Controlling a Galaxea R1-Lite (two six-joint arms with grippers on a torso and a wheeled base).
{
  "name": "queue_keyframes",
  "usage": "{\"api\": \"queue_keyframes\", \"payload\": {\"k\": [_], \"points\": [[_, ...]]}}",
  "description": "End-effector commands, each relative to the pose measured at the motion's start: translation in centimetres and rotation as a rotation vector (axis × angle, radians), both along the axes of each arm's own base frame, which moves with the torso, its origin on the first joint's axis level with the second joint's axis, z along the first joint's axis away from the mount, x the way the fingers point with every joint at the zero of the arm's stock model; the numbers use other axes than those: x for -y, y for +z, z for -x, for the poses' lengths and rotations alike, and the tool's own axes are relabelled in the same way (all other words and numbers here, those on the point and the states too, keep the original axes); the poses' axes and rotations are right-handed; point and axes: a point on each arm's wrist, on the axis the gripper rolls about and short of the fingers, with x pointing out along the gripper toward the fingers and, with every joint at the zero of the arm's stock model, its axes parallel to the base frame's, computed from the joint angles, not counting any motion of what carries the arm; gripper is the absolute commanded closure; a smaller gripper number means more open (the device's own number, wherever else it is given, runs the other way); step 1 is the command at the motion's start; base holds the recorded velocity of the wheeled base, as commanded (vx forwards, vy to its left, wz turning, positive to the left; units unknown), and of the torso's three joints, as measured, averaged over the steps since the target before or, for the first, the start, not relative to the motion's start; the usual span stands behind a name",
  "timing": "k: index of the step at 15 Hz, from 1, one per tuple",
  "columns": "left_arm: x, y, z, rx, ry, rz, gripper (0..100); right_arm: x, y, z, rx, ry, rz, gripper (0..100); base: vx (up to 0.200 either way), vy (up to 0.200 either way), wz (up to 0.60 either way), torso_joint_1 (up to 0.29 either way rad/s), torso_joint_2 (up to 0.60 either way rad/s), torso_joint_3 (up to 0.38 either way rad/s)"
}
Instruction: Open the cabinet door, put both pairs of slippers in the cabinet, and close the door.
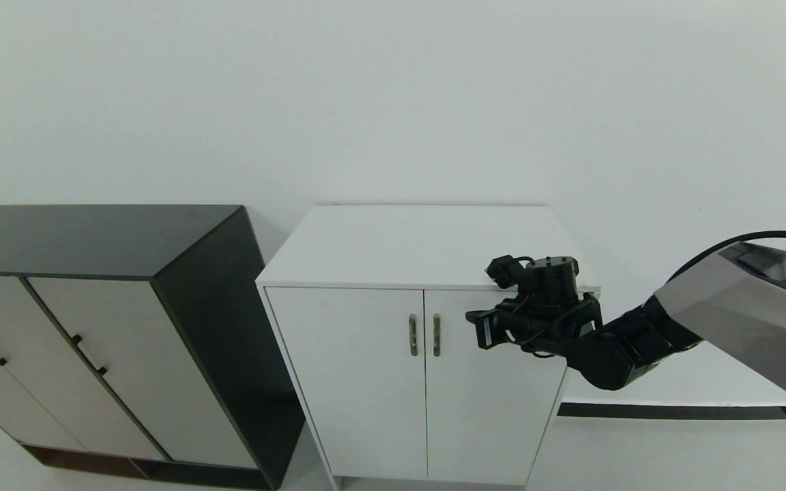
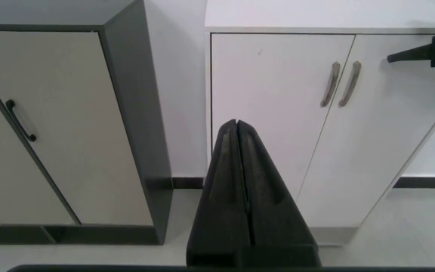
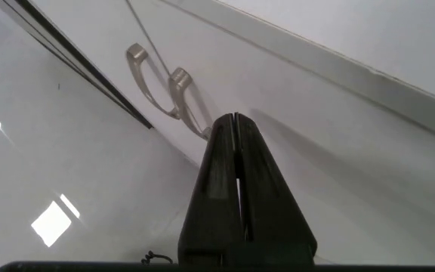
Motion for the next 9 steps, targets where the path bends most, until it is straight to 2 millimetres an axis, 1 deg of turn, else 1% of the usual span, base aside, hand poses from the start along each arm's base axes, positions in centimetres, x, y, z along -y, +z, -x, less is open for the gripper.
{"api": "queue_keyframes", "payload": {"k": [1,9], "points": [[0.0,-0.02,-0.01,-0.002,-0.001,0.0,100,0.07,-0.43,-0.29,-0.006,-0.004,0.003,100,0.0,0.0,0.0,0.0,0.0,0.0],[0.0,0.02,0.01,0.001,-0.001,0.0,100,0.19,-0.53,-1.07,0.005,-0.018,-0.002,100,0.0,0.0,0.0,0.0,0.0,0.0]]}}
